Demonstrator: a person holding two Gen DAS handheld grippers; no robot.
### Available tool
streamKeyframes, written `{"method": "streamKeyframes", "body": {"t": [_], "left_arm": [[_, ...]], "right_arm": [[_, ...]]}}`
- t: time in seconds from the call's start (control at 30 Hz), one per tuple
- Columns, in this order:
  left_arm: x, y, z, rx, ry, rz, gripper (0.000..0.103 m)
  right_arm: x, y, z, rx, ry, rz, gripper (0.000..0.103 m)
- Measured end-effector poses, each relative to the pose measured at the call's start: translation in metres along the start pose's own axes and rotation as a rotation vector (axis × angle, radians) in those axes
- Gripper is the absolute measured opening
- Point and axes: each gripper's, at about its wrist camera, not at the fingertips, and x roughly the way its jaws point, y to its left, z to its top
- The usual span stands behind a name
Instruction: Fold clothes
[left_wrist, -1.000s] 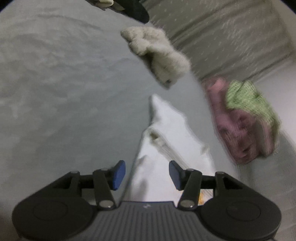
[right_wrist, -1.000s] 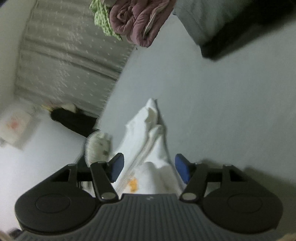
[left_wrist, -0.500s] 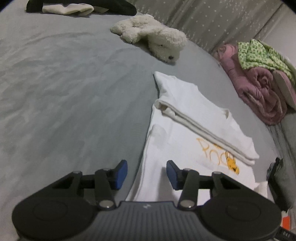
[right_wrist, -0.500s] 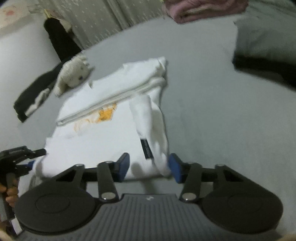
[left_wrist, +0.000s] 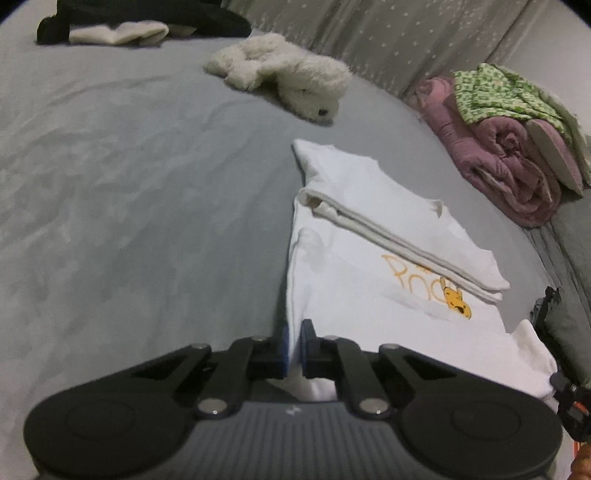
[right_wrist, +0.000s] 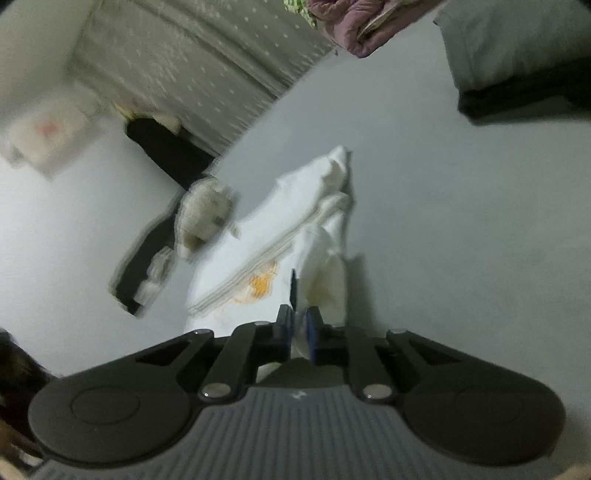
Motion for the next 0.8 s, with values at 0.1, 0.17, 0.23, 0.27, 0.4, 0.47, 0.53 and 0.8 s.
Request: {"method": "streamKeyframes", "body": {"t": [0.1,0.17,0.23,0.27,0.4,0.47,0.53,0.8], "left_arm": [[0.0,-0.001,-0.002,0.004,0.011,0.004,0.006],[0.001,0.0,-0.002,0.007,0.023,0.007,0.006],[0.003,0.001,-0.002,0.02,0.047,0.015,0.006],[0.005,0.002,-0.002,0.026,0.058,0.017,0.006],[-0.002,0.011,0.002,0.022,0.094,-0.026,0.008],[-0.008,0.016,0.003,0.028,0.098,-0.05,0.014],[-0.014,0.019,0.002,0.052,0.097,-0.074,0.026],[-0.018,0.015,-0.014,0.188,0.159,-0.141,0.038]], "right_arm": [[0.0,-0.017,0.009,0.107,0.03,0.088,0.011],[0.001,-0.028,0.013,0.139,0.065,0.076,0.01],[0.001,-0.034,0.015,0.123,0.094,-0.012,0.002],[-0.001,-0.035,0.016,0.098,0.095,-0.083,0.002],[-0.016,-0.031,0.016,0.027,0.076,-0.216,0.009],[-0.02,-0.013,0.011,-0.07,0.074,-0.211,0.015],[-0.018,0.001,0.002,-0.16,0.091,-0.21,0.029],[0.021,0.031,-0.04,-0.485,0.205,-0.305,0.05]]}}
